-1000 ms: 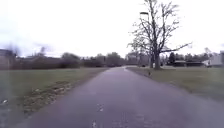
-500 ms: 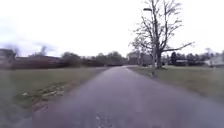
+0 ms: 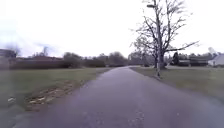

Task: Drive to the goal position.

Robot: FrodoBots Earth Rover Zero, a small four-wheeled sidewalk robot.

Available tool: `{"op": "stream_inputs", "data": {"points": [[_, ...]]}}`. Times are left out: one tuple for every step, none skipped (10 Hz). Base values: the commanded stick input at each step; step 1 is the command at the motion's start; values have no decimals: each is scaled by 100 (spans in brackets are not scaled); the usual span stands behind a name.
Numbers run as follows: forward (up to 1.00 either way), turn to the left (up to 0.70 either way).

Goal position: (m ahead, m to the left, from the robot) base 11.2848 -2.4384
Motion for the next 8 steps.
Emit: {"op": "stream_inputs", "data": {"points": [[100, 0], [100, 0], [100, 0], [100, 0], [100, 0], [100, 0], [100, 0], [100, 0]]}}
